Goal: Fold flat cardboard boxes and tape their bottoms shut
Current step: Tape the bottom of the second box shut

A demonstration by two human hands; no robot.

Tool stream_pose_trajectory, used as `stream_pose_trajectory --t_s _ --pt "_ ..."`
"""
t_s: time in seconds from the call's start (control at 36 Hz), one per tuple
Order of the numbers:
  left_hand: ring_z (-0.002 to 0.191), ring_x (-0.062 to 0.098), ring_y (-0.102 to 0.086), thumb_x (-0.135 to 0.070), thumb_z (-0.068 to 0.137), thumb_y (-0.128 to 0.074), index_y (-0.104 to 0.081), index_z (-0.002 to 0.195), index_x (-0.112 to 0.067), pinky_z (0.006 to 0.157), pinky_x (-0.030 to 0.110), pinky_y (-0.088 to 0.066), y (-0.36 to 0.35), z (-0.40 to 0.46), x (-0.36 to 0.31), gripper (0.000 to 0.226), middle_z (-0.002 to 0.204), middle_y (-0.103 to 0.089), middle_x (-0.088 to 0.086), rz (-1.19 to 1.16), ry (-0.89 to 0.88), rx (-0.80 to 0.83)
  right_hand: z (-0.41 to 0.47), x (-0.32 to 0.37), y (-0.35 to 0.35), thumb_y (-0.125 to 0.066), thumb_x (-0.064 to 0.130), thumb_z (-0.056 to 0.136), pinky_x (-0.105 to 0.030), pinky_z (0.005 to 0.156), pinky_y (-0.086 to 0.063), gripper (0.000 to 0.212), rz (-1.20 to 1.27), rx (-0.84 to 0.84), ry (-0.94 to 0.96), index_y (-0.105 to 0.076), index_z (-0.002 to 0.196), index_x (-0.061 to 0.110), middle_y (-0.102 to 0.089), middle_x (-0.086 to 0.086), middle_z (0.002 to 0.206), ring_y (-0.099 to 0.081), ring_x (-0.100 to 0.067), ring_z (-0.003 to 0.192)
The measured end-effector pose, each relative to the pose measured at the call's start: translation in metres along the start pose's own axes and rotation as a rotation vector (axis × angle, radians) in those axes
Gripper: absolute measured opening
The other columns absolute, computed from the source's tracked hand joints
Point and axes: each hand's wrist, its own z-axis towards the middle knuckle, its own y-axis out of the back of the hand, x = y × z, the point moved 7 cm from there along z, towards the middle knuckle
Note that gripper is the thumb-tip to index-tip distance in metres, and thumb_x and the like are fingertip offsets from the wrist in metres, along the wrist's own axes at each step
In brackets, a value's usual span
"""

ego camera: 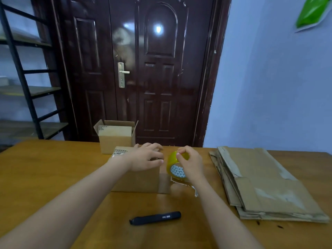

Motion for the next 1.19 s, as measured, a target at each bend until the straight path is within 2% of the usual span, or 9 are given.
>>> stream_pose_trajectory --t_s 0.14,0.44,0.53,0.64,0.72,0.86,1.0,1.11,1.19 --pt "0.139 0.015 -0.02 -0.039 0.098 -0.034 -0.059 0.103 -0.035 0.112 0.06 -0.009 -0.003 0.005 -0.01 0.026 0.146 -0.034 -0.011 0.008 0.01 0.019 0.001 -0.01 -0.002 -0.057 0.035 0.084 -0.055 0.097 -0.042 0.011 0.077 0.005 -0.08 -0.054 0.074 0.039 -0.061 0.02 0.084 -0.057 -0.007 0.092" --pt "0.136 0.012 -0.024 -0.04 0.096 -0.037 -0.058 0.117 -0.036 0.111 0.051 -0.016 -0.001 0.004 -0.007 0.031 0.144 -0.038 -0.014 -0.004 0.025 -0.041 -0.003 -0.003 -0.001 -0.047 0.024 0.095 -0.06 0.102 -0.036 0.021 0.163 -0.022 -0.141 -0.05 0.076 0.032 -0.059 0.015 0.082 -0.059 -0.014 0.09" --pt "0.137 0.013 -0.023 -0.041 0.097 -0.036 -0.056 0.124 -0.034 0.111 0.05 -0.015 -0.002 0.003 -0.008 0.034 0.145 -0.037 -0.013 0.001 0.028 -0.046 -0.009 -0.006 -0.004 -0.039 0.02 0.098 -0.05 0.1 -0.037 0.023 0.188 -0.073 -0.148 -0.043 0.078 0.031 -0.055 0.009 0.077 -0.055 -0.013 0.081" --pt "0.136 0.013 -0.024 -0.042 0.096 -0.036 -0.056 0.122 -0.034 0.112 0.051 -0.016 -0.001 0.003 -0.008 0.034 0.144 -0.038 -0.013 0.002 0.029 -0.05 -0.018 0.001 0.005 -0.036 0.016 0.1 -0.026 0.069 -0.041 0.014 0.214 -0.108 -0.106 -0.044 0.088 0.019 -0.049 0.004 0.078 -0.051 -0.017 0.077" --pt "0.135 0.013 -0.026 -0.041 0.095 -0.037 -0.059 0.115 -0.035 0.109 0.051 -0.02 -0.001 0.002 -0.007 0.03 0.142 -0.039 -0.014 0.0 0.026 -0.062 -0.026 0.01 0.016 -0.041 0.015 0.099 -0.022 0.063 -0.043 0.012 0.245 -0.133 -0.056 -0.046 0.088 0.018 -0.053 0.004 0.081 -0.053 -0.012 0.077" --pt "0.133 0.012 -0.028 -0.041 0.094 -0.038 -0.06 0.109 -0.034 0.108 0.049 -0.022 -0.001 0.002 -0.006 0.028 0.141 -0.041 -0.014 -0.005 0.013 -0.076 -0.057 0.01 0.021 -0.047 0.025 0.097 -0.036 0.074 -0.054 0.012 0.227 -0.077 0.031 -0.048 0.088 0.032 -0.058 0.004 0.096 -0.057 -0.011 0.092" --pt "0.133 0.012 -0.028 -0.041 0.093 -0.039 -0.06 0.101 -0.036 0.107 0.049 -0.022 0.0 0.001 -0.006 0.023 0.14 -0.041 -0.016 -0.019 0.015 -0.084 -0.098 0.017 0.013 -0.041 0.044 0.085 -0.029 0.09 -0.039 0.013 0.105 0.008 0.166 -0.051 0.084 0.035 -0.056 0.022 0.102 -0.048 0.007 0.103" --pt "0.134 0.013 -0.028 -0.041 0.094 -0.038 -0.054 0.094 -0.04 0.108 0.049 -0.021 0.001 0.0 -0.008 0.016 0.142 -0.04 -0.016 -0.019 0.011 -0.076 -0.124 0.016 -0.001 -0.042 0.038 0.085 -0.038 0.107 -0.032 0.007 -0.016 0.118 0.286 -0.047 0.08 0.038 -0.053 0.028 0.104 -0.042 0.012 0.111" --pt "0.133 0.013 -0.028 -0.043 0.094 -0.038 -0.058 0.098 -0.038 0.107 0.049 -0.023 0.002 -0.001 -0.008 0.021 0.142 -0.04 -0.017 -0.002 0.017 -0.079 -0.131 0.018 -0.005 -0.043 0.036 0.083 -0.04 0.107 -0.033 0.005 -0.064 0.152 0.319 -0.046 0.079 0.035 -0.051 0.027 0.102 -0.04 0.014 0.108"
